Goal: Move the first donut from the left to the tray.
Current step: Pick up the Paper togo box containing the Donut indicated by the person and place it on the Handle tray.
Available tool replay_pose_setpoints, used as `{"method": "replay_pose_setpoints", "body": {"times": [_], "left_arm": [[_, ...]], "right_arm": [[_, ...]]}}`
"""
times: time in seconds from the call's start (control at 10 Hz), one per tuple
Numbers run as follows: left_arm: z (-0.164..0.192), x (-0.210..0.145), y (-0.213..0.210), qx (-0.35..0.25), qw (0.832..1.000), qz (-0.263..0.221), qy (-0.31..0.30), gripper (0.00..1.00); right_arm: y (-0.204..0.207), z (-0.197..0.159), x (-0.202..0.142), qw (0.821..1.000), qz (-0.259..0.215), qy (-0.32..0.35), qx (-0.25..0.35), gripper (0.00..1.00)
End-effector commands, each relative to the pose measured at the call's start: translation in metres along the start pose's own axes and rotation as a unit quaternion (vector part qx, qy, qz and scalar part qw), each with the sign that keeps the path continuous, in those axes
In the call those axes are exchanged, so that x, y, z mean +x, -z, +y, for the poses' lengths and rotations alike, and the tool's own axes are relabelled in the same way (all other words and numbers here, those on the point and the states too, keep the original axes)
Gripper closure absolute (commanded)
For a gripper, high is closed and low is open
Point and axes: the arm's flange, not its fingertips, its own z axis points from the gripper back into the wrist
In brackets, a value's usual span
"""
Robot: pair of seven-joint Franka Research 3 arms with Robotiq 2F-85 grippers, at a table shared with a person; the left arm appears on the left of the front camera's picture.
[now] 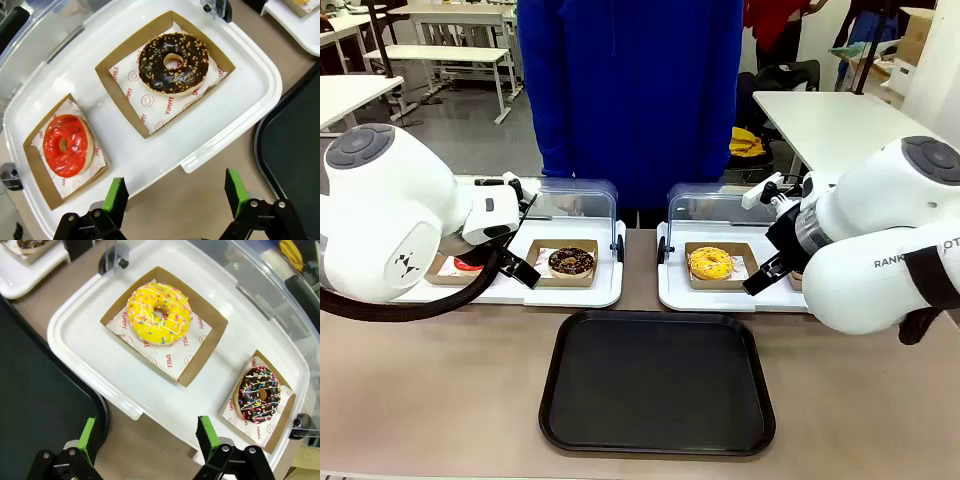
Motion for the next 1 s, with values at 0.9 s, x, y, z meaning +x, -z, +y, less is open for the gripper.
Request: {"method": "replay_pose_setpoints", "body": {"times": [0.9], "left_arm": [[0.0000,0.0000,0.0000,0.000,1.000,0.000,0.000,0.00]], "right_arm": [[0.0000,0.0001,0.0000,1.000,0.000,0.000,0.000,0.00]]}}
